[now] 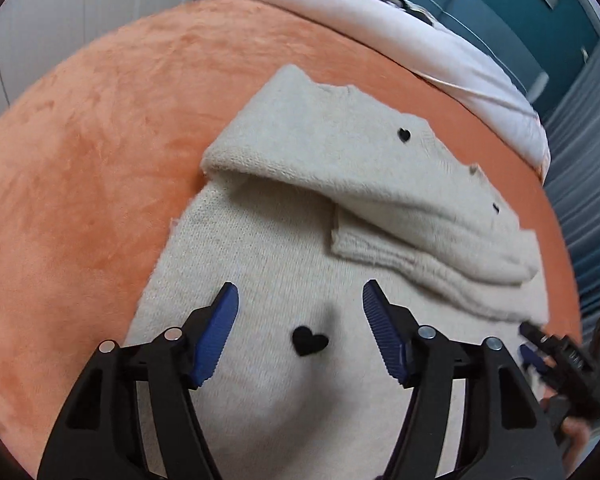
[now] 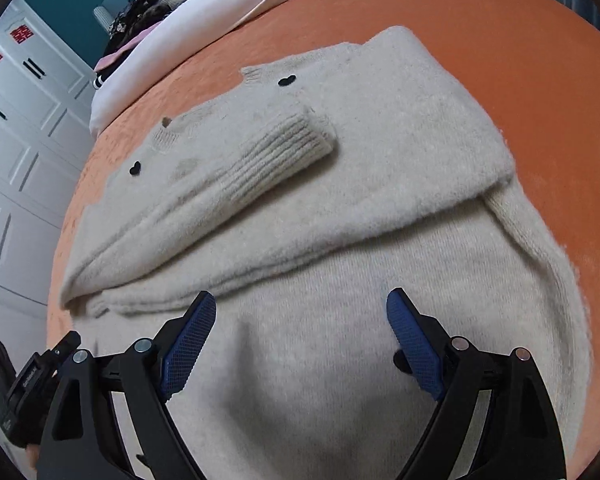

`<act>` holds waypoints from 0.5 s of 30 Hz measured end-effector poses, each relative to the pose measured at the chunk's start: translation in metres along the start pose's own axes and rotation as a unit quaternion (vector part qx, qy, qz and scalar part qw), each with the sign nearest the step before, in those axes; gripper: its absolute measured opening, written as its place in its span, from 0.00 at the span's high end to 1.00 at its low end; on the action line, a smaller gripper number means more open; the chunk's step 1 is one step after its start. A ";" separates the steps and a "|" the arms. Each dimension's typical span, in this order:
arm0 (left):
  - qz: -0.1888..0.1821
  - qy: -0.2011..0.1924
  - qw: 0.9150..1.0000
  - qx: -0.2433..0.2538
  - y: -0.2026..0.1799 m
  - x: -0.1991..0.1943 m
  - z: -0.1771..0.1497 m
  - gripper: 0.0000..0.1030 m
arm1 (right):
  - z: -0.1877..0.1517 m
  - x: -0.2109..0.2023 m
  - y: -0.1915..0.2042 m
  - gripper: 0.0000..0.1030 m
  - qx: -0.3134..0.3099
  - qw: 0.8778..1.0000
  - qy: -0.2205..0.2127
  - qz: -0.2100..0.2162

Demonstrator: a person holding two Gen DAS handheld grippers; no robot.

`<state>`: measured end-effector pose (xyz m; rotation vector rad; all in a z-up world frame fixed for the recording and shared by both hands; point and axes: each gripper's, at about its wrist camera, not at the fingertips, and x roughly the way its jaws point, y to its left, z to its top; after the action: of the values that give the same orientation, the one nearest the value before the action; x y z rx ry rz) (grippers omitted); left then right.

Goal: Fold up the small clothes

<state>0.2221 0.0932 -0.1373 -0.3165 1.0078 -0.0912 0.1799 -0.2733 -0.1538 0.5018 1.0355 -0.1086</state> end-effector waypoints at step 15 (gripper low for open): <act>-0.042 -0.039 0.998 -0.032 0.003 -0.032 0.019 0.39 | 0.104 0.024 0.029 0.86 0.042 0.995 -0.010 0.086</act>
<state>0.2212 0.1074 -0.1029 -0.4176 0.9215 -0.1210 0.2844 -0.2907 -0.1211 0.6631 0.9666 -0.0048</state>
